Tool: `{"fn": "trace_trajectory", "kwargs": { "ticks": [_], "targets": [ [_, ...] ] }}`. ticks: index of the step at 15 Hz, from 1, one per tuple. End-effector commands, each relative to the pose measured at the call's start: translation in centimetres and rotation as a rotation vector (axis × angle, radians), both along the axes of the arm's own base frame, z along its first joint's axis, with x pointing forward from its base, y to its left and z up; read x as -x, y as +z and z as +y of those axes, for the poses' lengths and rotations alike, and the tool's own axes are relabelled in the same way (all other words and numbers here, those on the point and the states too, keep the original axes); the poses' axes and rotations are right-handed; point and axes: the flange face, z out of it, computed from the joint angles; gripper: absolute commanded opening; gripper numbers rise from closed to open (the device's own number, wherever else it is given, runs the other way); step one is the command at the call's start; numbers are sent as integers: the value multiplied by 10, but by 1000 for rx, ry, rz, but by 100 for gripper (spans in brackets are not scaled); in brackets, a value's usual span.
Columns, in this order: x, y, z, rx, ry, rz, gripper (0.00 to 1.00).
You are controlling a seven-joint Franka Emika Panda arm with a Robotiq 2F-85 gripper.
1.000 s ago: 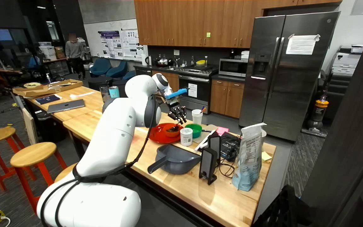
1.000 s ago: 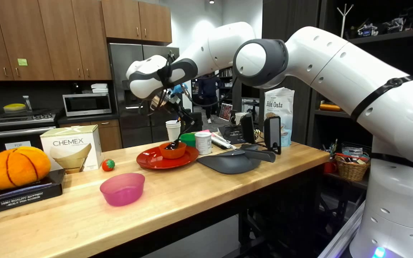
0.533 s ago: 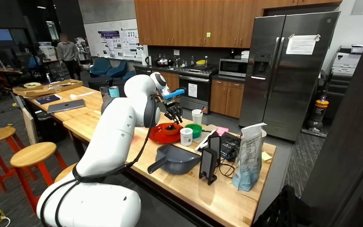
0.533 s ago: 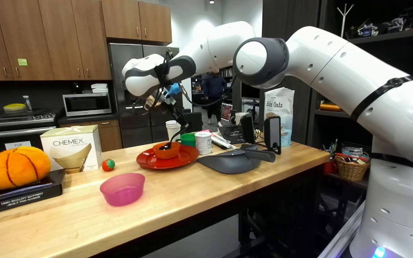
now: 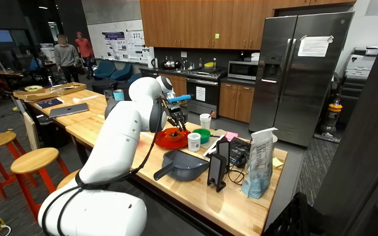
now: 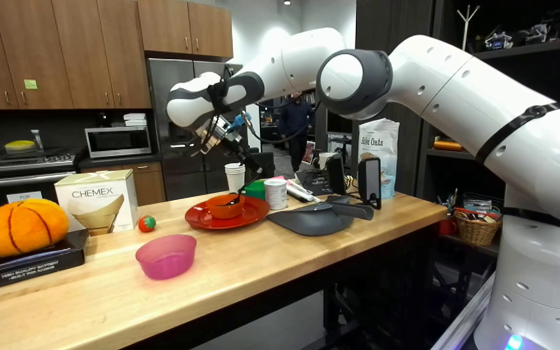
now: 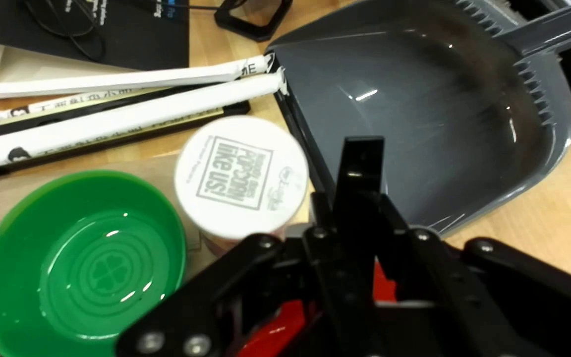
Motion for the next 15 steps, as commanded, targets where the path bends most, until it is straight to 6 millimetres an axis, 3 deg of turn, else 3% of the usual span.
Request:
{"fn": "trace_trajectory", "kwargs": {
  "ticks": [1, 9, 15],
  "targets": [
    [7, 10, -13, 63, -42, 42, 6],
    [2, 5, -31, 204, -80, 17, 6],
    [-13, 4, -22, 161, -52, -108, 6]
  ]
}}
